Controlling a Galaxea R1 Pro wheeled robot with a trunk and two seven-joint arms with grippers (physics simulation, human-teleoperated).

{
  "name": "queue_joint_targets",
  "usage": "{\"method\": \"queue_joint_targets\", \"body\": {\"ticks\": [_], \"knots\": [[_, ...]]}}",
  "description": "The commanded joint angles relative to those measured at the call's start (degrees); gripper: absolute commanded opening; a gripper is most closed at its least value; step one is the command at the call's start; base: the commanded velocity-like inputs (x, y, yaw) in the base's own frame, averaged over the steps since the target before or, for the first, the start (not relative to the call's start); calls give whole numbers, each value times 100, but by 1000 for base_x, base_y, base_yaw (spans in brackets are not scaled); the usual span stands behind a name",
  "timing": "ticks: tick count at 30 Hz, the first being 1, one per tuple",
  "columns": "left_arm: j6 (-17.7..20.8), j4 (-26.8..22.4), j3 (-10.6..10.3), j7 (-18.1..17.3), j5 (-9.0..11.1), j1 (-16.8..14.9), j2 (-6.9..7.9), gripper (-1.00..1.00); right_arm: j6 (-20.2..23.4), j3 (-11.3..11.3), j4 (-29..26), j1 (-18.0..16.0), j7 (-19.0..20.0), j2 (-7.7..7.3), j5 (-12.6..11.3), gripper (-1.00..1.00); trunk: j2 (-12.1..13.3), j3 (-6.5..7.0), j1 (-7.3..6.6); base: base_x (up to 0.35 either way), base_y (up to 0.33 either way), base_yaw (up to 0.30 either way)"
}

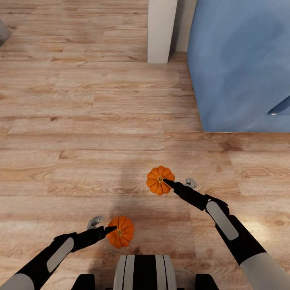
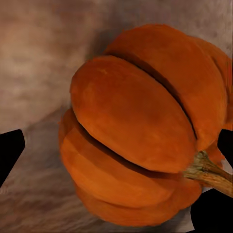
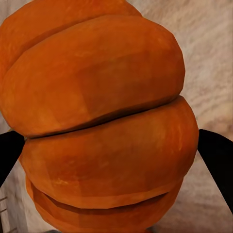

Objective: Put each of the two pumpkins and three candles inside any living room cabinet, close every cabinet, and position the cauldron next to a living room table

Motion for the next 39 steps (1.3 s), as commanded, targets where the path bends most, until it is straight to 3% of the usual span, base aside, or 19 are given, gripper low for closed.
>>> {"method": "queue_joint_targets", "body": {"ticks": [1, 15, 27, 33, 39], "knots": [[-26, -1, -21, 2, 36, -3, 12, 100, 14, 6, -1, -3, 0, -4, -27, -100, -1, -3, -1, 0, 0, 0], [-107, -1, -100, -4, 18, -3, 19, 100, 14, 11, -9, -3, -2, -4, -24, -100, -1, -3, -1, 0, 0, 0], [-108, -1, -111, 19, 14, -3, 1, 100, 14, 13, -10, -3, -9, -4, -24, -100, -9, -136, 15, 0, 0, 0], [-108, -1, -69, 17, -347, -3, -38, 100, 14, 13, -8, -3, -4, -4, -24, -100, -12, -180, 20, 0, 0, 0], [-108, -1, -78, 21, -410, -3, -46, 100, 14, 13, -10, -3, -7, -2, -24, -100, -16, -247, 28, 0, 0, 0]]}}
